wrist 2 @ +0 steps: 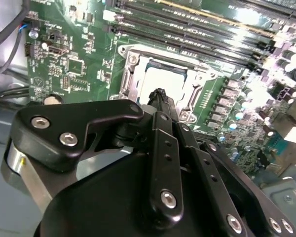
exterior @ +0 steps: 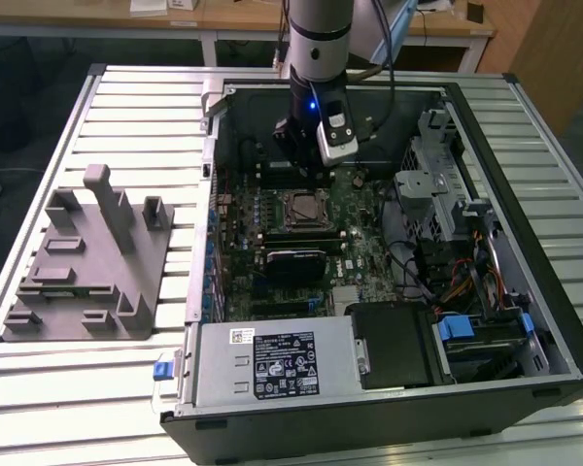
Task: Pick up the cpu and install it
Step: 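Install the second cpu locking lever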
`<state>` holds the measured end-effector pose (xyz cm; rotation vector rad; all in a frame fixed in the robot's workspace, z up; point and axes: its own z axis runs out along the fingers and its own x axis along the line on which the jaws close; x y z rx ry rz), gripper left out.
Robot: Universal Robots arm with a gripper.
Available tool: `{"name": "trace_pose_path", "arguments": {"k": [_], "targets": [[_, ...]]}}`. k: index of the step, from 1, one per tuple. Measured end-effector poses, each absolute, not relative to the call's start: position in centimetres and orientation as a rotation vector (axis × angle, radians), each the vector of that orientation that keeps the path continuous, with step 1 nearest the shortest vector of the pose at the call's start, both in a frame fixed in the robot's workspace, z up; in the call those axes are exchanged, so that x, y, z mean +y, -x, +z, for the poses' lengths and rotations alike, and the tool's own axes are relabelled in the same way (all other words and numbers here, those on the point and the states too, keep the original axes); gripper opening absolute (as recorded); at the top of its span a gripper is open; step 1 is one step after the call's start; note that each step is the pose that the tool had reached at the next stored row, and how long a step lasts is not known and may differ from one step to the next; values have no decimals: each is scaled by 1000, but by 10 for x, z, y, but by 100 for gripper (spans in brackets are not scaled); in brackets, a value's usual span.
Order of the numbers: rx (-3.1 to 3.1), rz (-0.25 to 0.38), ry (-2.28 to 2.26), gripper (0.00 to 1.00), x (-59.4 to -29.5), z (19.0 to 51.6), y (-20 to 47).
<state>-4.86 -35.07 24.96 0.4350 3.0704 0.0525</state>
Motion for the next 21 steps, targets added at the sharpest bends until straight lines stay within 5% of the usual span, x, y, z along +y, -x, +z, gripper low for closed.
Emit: {"name": "trace_pose_path", "arguments": {"k": [21], "targets": [[3090, 49, -438, 11, -378, 249, 44]]}}
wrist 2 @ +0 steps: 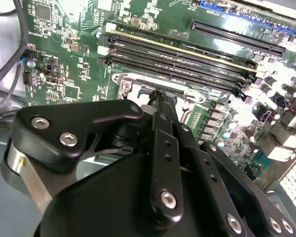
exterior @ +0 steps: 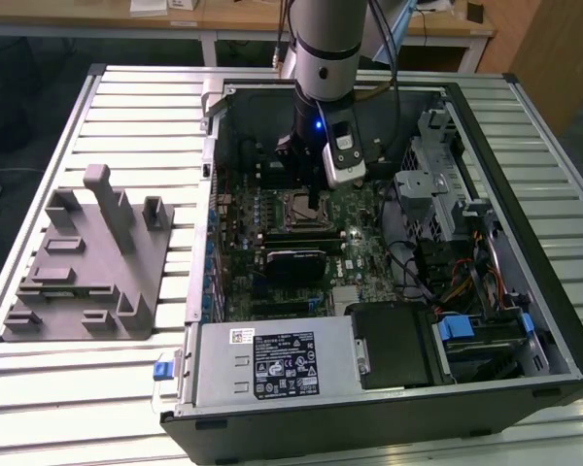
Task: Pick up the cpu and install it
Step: 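Install the second cpu locking lever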
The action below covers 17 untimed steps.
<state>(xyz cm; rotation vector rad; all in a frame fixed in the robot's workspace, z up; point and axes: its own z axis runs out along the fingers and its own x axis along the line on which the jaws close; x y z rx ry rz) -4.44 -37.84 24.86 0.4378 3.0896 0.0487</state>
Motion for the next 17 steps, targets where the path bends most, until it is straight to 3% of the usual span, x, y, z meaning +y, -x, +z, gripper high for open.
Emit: {"name": "trace_pose_path", "arguments": {"k": [17], "targets": [[3117, 52, -193, 11, -384, 242, 48]]}}
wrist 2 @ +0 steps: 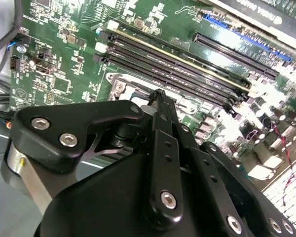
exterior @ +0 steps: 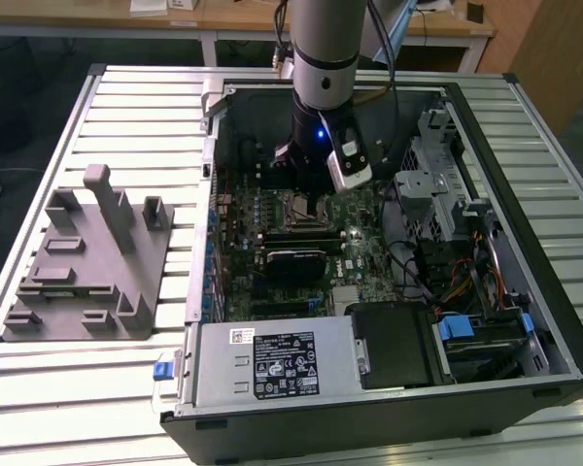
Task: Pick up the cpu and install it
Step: 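Install the second cpu locking lever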
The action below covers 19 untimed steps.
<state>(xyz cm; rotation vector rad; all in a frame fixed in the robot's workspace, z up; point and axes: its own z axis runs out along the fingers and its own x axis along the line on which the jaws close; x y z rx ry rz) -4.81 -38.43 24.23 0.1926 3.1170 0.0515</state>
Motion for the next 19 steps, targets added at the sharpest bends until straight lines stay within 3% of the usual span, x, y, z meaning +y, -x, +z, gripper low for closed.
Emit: {"name": "trace_pose_path", "arguments": {"k": [13, 19], "targets": [[3121, 54, -126, 11, -387, 238, 55], [3121, 84, -126, 11, -390, 232, 58]]}}
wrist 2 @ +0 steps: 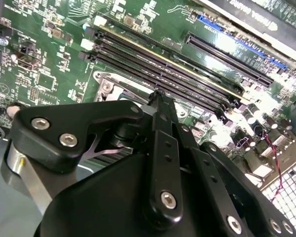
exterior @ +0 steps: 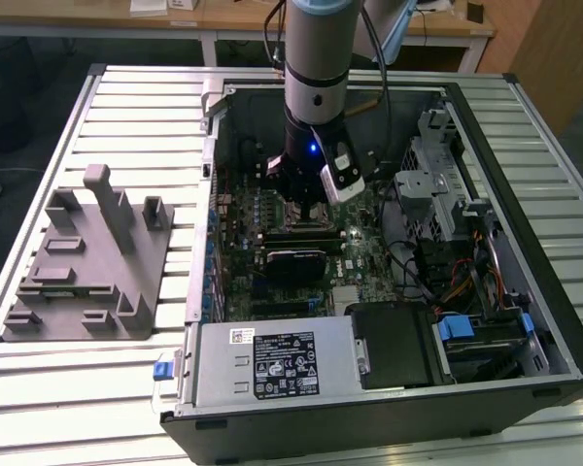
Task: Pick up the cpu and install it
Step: 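Install the second cpu locking lever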
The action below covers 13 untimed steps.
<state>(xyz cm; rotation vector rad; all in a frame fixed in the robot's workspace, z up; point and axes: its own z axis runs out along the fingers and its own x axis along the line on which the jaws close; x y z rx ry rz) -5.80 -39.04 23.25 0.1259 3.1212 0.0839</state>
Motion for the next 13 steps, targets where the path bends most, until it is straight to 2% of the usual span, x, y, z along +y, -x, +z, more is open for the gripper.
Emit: {"name": "trace_pose_path", "arguments": {"k": [13], "targets": [[3121, 138, -126, 11, -404, 220, 76]]}}
